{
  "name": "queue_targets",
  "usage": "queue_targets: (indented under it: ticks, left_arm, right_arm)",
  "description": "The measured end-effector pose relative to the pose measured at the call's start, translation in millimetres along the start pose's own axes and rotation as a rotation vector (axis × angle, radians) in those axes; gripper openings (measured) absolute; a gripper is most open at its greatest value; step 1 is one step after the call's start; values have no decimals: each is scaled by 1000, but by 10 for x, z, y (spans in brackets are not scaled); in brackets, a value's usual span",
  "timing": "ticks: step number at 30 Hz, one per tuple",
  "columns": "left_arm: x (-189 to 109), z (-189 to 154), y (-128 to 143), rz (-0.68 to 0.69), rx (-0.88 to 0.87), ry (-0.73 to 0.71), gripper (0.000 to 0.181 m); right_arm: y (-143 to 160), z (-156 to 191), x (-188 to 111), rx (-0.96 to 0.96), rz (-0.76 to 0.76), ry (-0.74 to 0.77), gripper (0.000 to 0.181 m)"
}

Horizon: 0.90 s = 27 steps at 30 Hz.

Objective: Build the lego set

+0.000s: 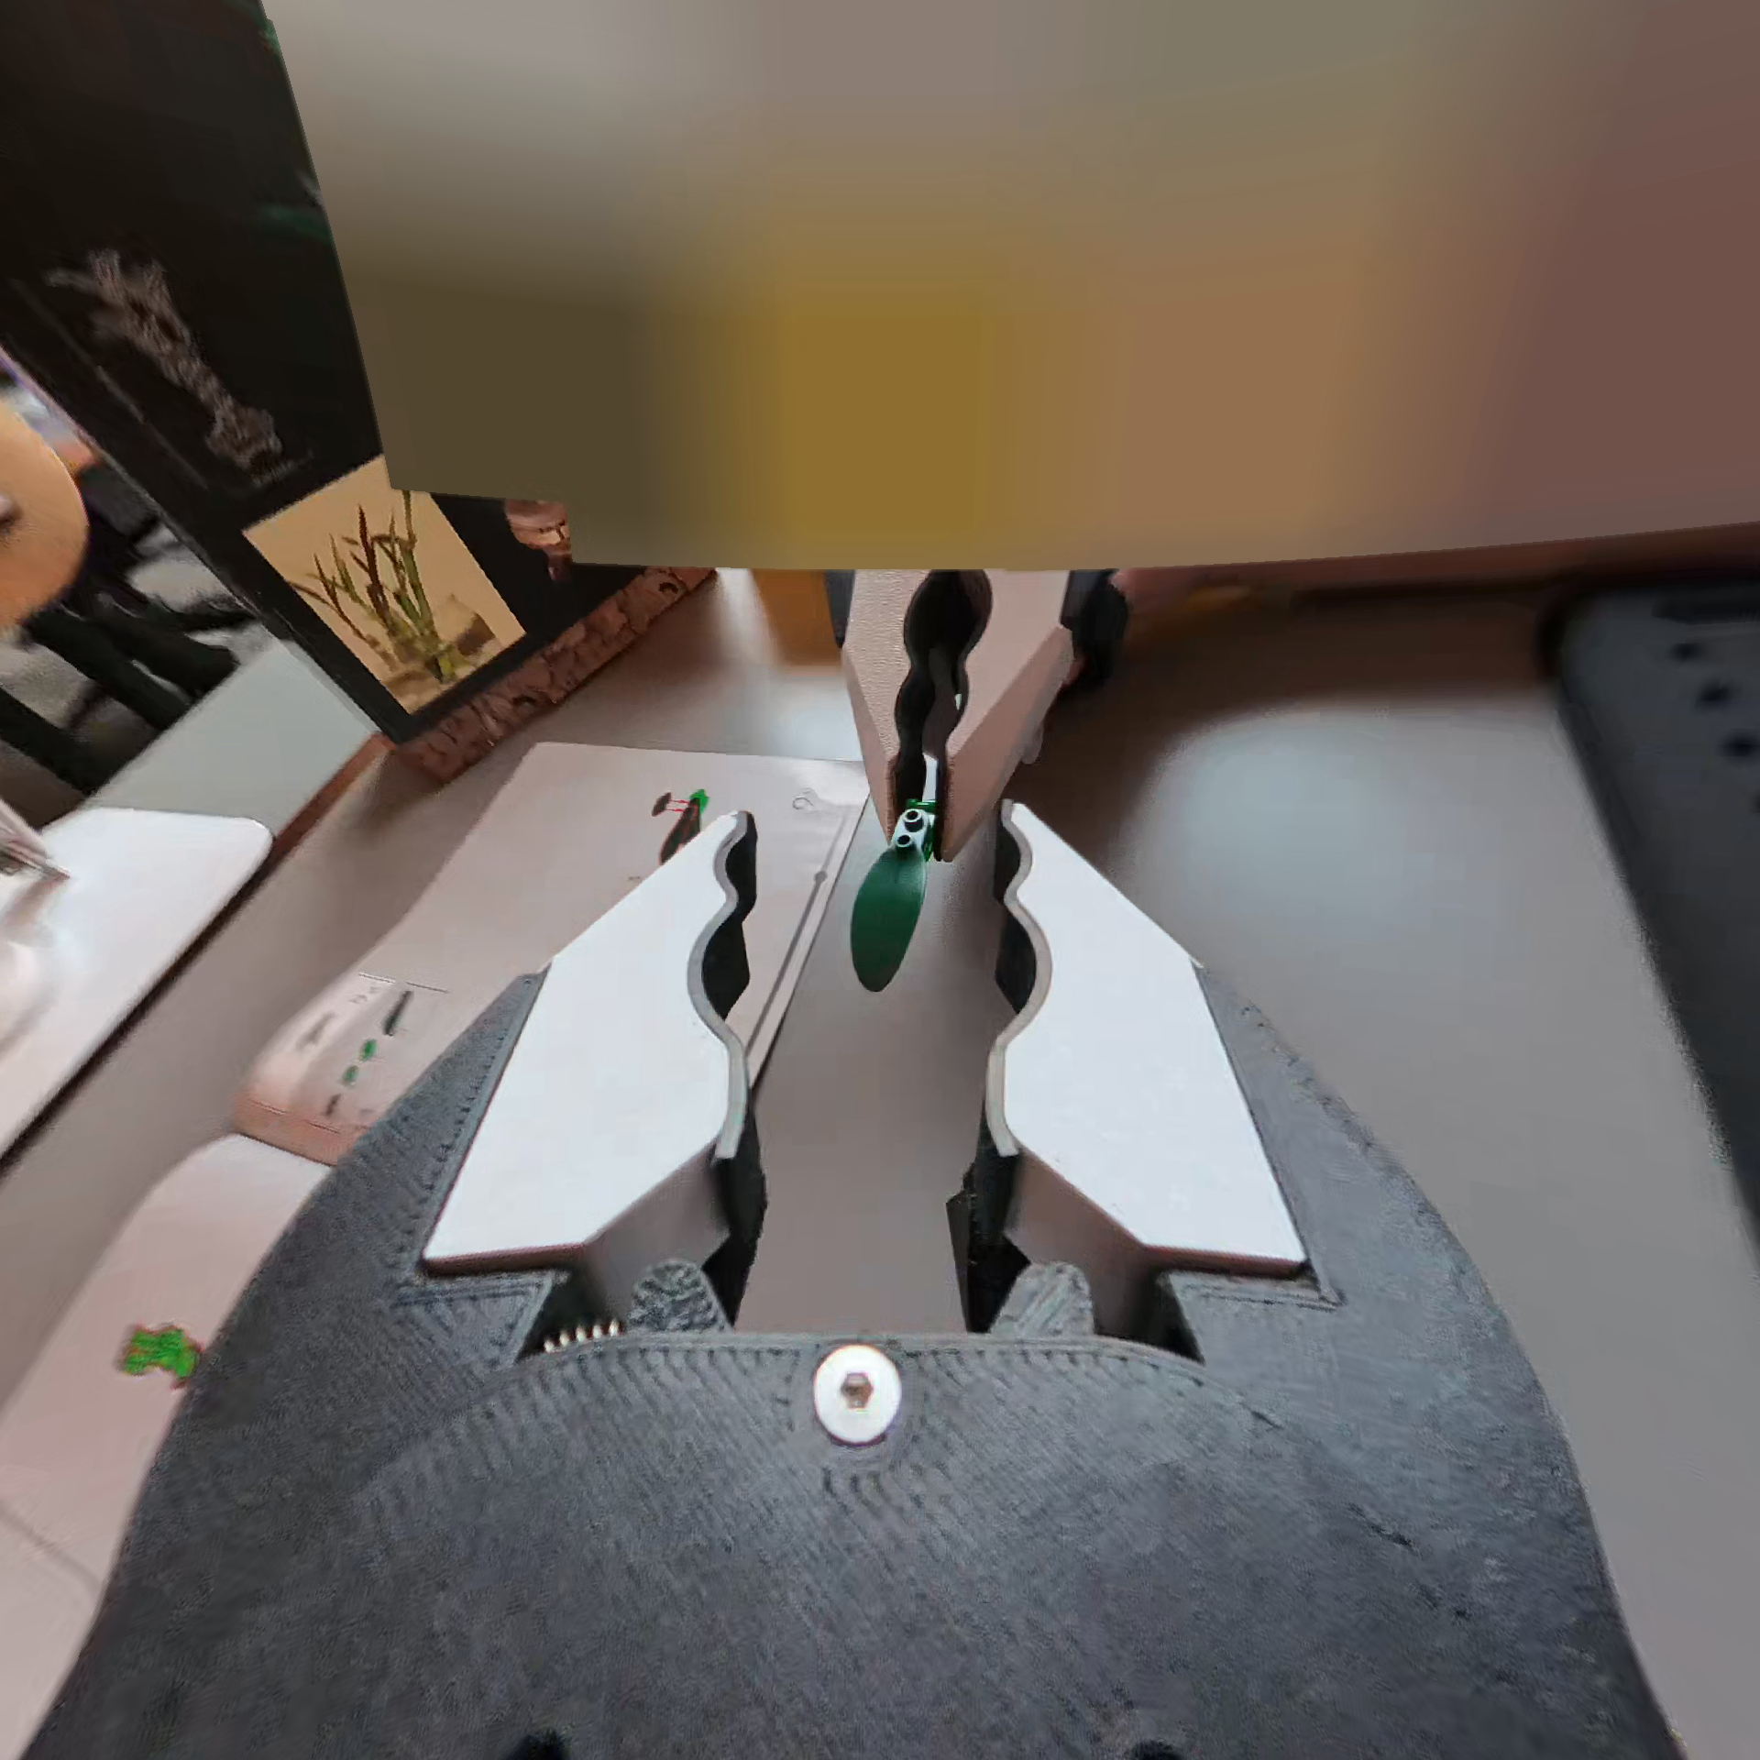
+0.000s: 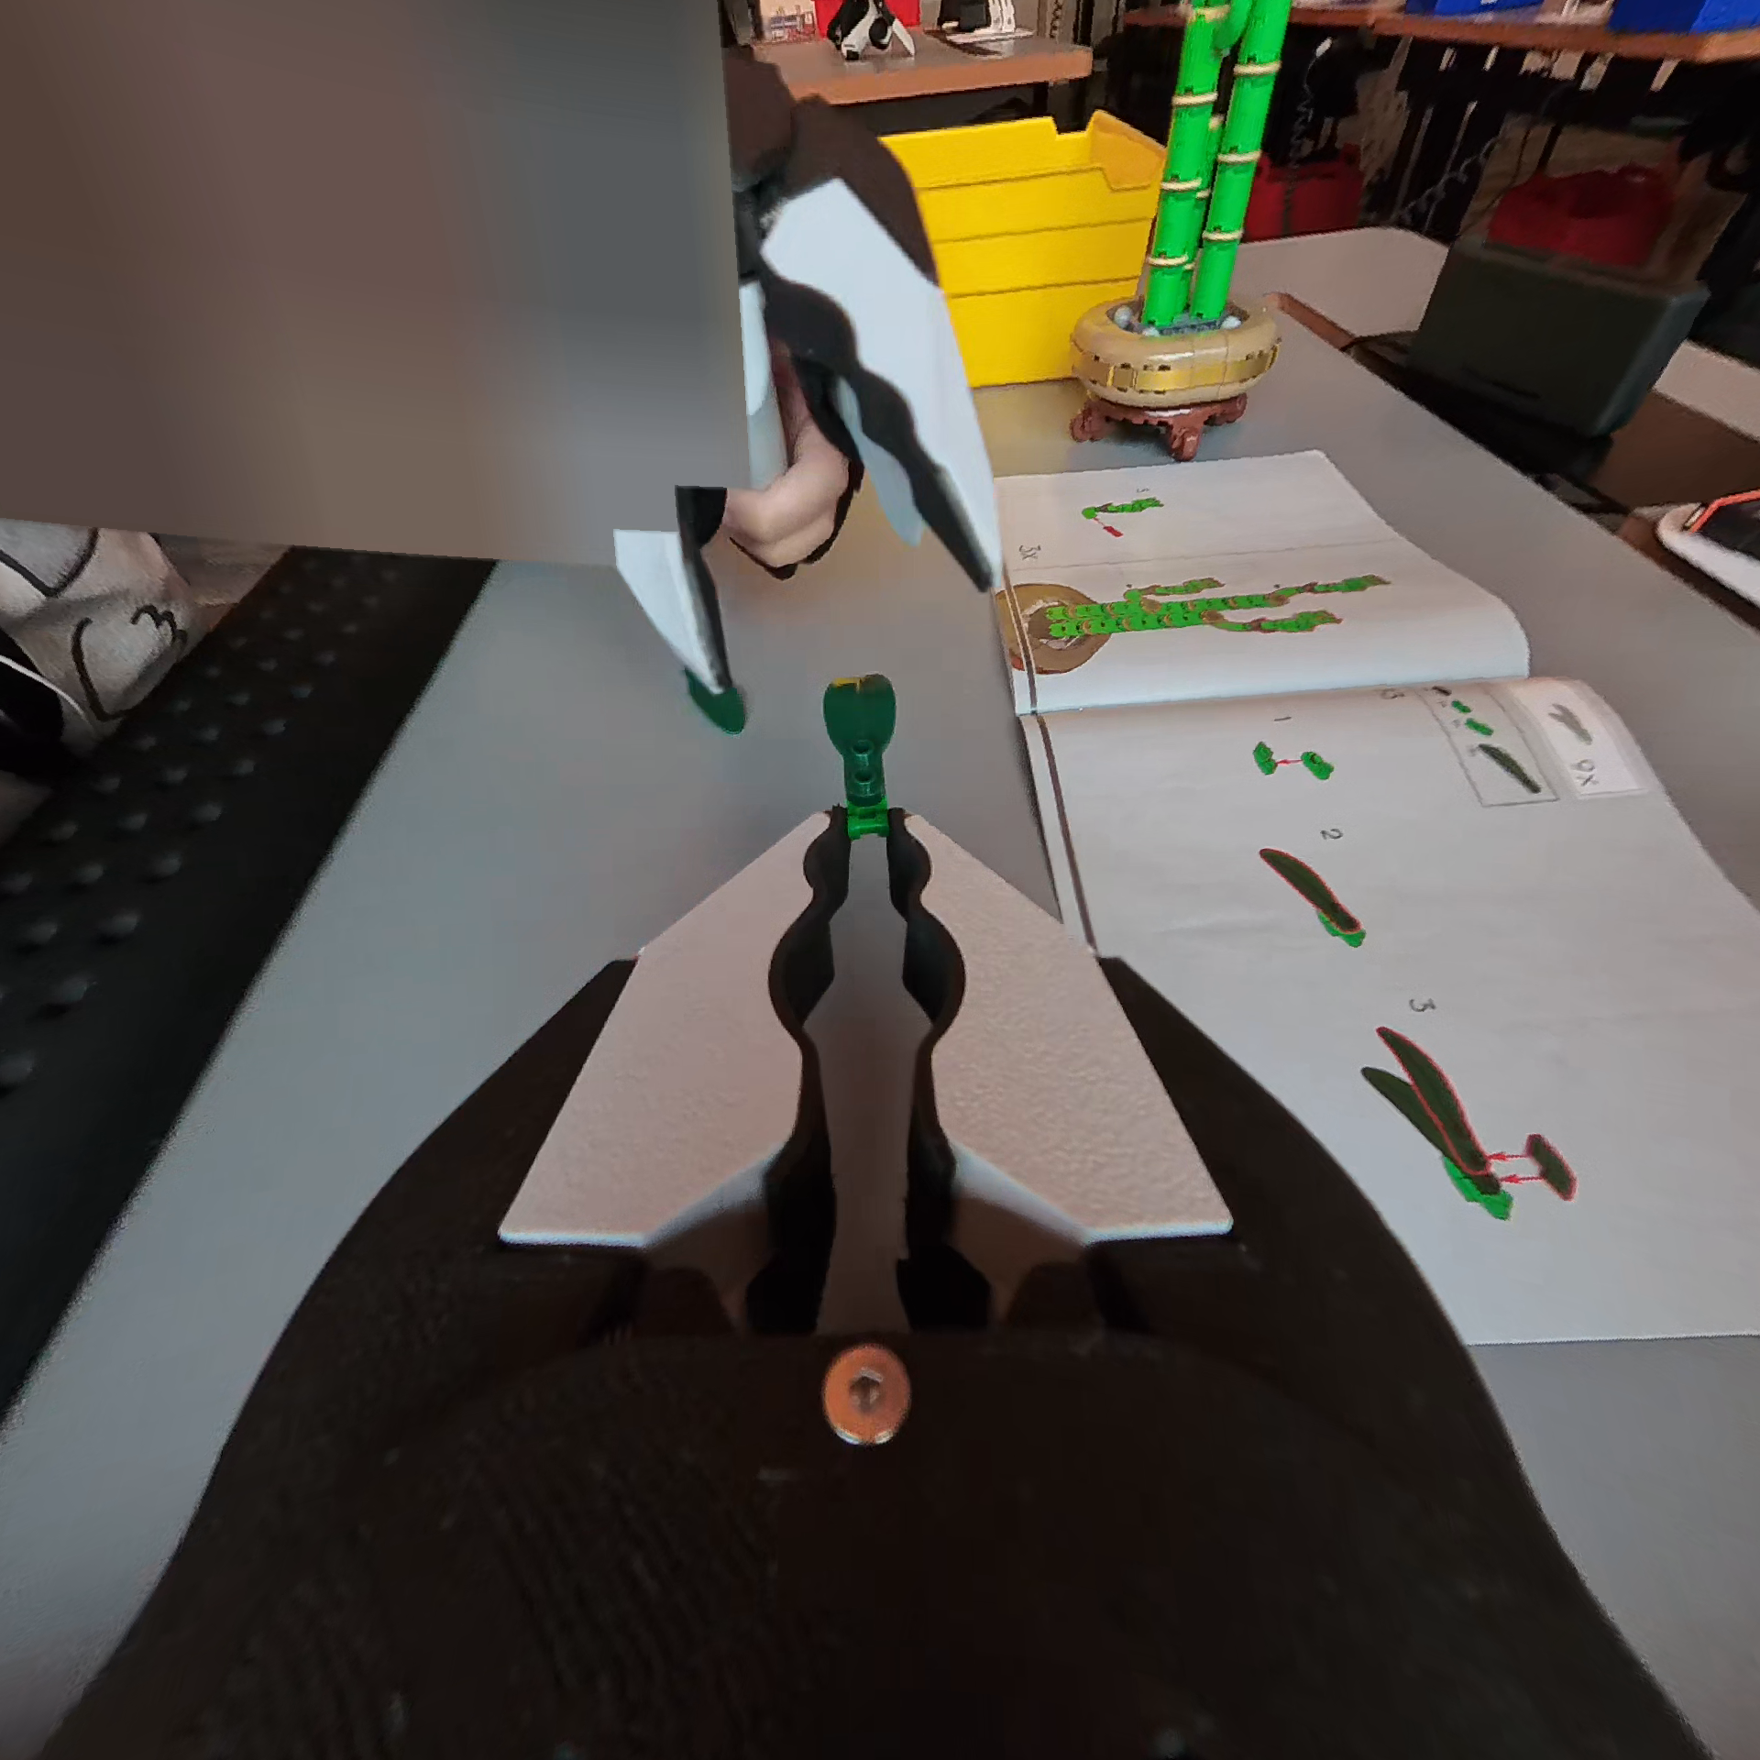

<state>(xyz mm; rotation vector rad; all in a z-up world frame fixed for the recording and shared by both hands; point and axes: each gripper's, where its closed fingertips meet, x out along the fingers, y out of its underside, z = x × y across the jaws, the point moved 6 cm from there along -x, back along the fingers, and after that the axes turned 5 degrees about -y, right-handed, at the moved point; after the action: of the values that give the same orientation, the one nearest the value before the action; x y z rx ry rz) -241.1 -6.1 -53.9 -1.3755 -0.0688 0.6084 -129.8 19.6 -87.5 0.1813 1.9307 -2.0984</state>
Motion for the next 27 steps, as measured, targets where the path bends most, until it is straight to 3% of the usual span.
queue_targets:
  ticks: [4, 14, 24, 27]
  left_arm:
    - [18, 8, 69, 26, -73, 67, 47]
    - [-72, 152, 67, -40, -457, 308, 41]
    - [3, 37, 162, 47, -441, 363, 28]
    - [12, 8, 183, 58, -424, 371, 13]
  right_arm:
    - [4, 31, 33, -172, 57, 86, 6]
    - [-120, 299, 165, -1058, 183, 442, 6]
    - [-132, 335, 222, -1172, 220, 503, 6]
    - [-131, 342, 228, -1178, 223, 504, 6]
